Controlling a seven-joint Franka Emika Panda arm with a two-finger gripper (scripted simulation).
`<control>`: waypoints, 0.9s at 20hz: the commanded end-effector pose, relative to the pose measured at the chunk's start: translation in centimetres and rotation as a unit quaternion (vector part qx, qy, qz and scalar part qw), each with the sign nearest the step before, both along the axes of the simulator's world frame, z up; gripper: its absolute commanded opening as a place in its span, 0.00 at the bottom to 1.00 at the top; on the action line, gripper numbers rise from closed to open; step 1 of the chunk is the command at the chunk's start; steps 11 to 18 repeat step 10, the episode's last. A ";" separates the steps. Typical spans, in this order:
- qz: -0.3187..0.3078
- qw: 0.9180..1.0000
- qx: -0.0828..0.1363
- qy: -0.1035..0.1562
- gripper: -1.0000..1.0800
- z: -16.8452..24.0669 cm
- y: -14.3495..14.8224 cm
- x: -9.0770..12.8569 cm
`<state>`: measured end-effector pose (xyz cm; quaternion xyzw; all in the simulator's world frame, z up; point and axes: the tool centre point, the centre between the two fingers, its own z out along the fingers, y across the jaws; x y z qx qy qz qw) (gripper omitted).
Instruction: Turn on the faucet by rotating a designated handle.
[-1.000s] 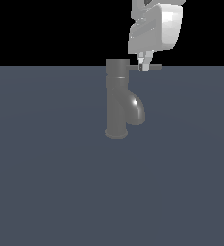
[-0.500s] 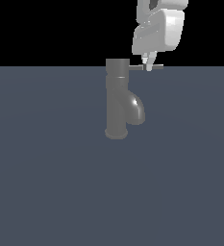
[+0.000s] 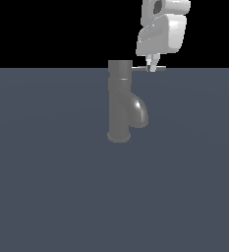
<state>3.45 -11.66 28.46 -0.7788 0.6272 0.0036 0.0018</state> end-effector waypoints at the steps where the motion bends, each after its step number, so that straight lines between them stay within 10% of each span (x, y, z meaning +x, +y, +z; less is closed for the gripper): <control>1: -0.015 1.000 -0.003 -0.002 0.00 0.0 -2.3 0.4; 18: -0.018 1.000 -0.004 -0.002 0.00 0.0 -3.8 2.2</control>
